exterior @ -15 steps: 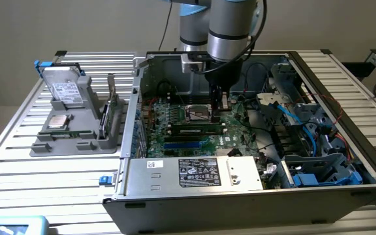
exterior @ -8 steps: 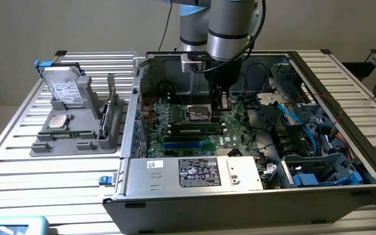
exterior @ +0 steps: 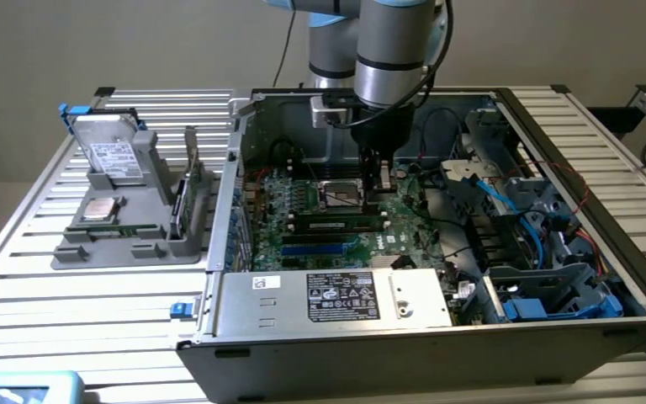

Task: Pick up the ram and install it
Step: 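Press down the ram until it locks into place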

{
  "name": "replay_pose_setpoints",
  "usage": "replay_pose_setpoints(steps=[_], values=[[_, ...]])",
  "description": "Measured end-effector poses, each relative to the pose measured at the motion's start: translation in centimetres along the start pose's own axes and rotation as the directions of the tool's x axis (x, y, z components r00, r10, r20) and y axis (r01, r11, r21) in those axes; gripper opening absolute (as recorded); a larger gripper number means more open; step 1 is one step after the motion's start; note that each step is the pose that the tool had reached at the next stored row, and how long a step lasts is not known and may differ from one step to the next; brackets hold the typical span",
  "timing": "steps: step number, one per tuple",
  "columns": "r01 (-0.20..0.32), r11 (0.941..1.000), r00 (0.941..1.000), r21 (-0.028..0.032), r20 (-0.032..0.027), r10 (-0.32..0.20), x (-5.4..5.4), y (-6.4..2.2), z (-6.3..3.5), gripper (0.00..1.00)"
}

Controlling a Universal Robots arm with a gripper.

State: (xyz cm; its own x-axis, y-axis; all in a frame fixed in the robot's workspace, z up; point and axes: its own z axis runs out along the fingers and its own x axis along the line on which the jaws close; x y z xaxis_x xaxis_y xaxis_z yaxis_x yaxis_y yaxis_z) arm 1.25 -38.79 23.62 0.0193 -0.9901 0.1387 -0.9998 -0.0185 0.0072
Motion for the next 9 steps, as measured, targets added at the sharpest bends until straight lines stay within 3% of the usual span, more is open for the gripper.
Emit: replay_pose_setpoints(steps=[6,9], values=[[0.000,1.0000,1.0000,0.0032,0.0013,0.000,0.05,0.20,0.11,0.11],[-0.001,1.0000,1.0000,0.0072,0.0055,0.001,0.06,0.23,0.16,0.11]])
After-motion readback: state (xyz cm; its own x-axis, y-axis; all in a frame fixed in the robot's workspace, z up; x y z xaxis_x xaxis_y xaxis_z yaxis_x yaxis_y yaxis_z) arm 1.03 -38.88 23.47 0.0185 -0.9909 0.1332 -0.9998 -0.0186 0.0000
